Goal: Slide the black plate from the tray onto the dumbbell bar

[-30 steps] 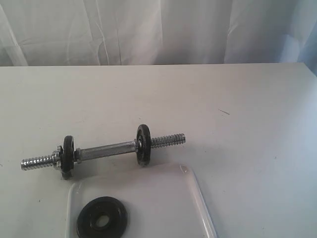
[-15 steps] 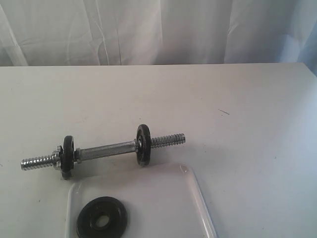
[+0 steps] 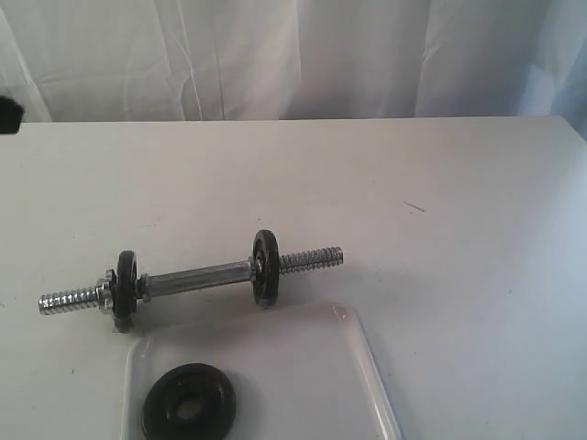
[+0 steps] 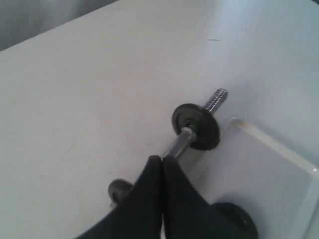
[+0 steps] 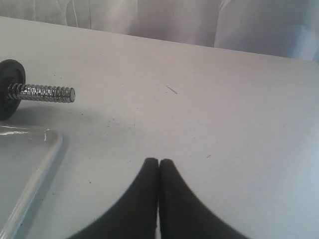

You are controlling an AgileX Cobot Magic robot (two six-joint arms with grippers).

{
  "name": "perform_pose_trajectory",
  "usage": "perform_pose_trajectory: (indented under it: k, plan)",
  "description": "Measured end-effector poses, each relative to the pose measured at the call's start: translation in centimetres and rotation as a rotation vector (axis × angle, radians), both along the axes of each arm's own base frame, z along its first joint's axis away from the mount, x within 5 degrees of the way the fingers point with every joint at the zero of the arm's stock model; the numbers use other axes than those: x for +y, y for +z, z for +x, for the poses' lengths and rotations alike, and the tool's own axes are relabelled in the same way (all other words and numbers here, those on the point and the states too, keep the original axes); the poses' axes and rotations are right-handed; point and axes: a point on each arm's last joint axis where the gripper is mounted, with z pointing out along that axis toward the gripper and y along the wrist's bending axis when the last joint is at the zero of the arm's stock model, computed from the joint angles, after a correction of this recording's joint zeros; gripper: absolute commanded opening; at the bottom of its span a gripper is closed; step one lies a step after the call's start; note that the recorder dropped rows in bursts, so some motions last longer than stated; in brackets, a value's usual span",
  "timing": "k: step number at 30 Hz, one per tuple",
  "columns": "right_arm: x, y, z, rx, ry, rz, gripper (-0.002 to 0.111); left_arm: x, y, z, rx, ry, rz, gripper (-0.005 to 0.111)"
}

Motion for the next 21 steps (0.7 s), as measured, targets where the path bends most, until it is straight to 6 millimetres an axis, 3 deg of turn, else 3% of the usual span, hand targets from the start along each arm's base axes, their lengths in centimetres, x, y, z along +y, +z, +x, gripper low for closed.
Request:
perform_pose_trajectory:
  k: [2,6,8,12,15,21]
  plan:
    - [0.0,0.0,0.0,0.0,0.0,0.0,0.0,-0.4,0.7,2.3,0.018,-0.082,0.004,0.024]
    - [0.0,0.0,0.0,0.0,0.0,0.0,0.0,-0.9,0.1,6.6,0.076,-0.228,0.044,0.072]
    - [0.0,0.0,0.0,0.0,0.0,0.0,0.0,-1.1,-0.7,8.1,0.105,-0.279,0.057,0.084]
    - [0.0,0.0,0.0,0.0,0.0,0.0,0.0,-2.4,-3.6,10.9,0.174,-0.335,0.068,0.086]
    - [0.0,0.0,0.0,0.0,0.0,0.0,0.0,-4.5,-6.1,12.4,0.193,-0.396,0.118,0.086]
    - [0.0,0.0,0.0,0.0,0.0,0.0,0.0,-8.6,-10.2,13.1,0.196,-0.51,0.364,0.086]
